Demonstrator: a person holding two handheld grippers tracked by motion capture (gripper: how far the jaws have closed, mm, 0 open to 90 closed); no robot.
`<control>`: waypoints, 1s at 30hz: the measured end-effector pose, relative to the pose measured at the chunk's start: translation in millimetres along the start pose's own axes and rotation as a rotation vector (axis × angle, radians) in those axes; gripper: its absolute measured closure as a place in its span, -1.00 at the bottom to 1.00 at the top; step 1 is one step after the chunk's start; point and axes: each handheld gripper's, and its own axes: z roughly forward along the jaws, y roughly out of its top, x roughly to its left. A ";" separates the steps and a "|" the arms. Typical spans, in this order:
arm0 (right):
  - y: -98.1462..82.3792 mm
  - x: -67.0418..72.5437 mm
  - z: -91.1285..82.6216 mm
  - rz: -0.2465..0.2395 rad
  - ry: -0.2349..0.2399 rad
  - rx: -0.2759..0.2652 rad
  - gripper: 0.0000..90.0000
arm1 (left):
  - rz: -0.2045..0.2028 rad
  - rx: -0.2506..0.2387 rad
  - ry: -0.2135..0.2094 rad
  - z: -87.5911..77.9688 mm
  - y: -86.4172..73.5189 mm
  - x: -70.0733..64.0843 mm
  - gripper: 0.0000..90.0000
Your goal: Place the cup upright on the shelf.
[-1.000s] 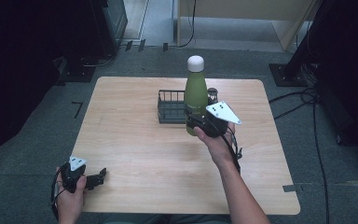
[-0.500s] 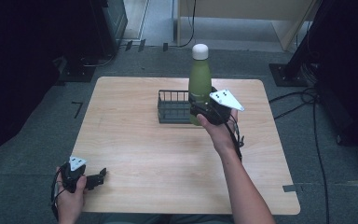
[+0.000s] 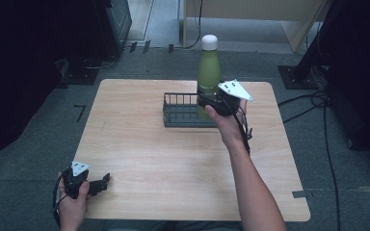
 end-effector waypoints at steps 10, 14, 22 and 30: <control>5.0 -13.7 19.3 0.016 -0.027 0.001 -0.53 | 0.000 0.000 0.000 0.0 0.0 0.0 -1.00; 2.6 -17.4 27.8 0.006 -0.039 0.010 -0.53 | 0.000 0.000 -0.001 0.0 0.0 0.1 -1.00; -9.1 -28.1 43.0 0.022 -0.064 0.037 -0.53 | 0.001 0.000 0.000 0.0 0.0 0.1 -1.00; -15.5 -36.4 52.2 0.036 -0.083 0.039 -0.53 | 0.000 0.000 0.000 0.0 0.0 0.0 -1.00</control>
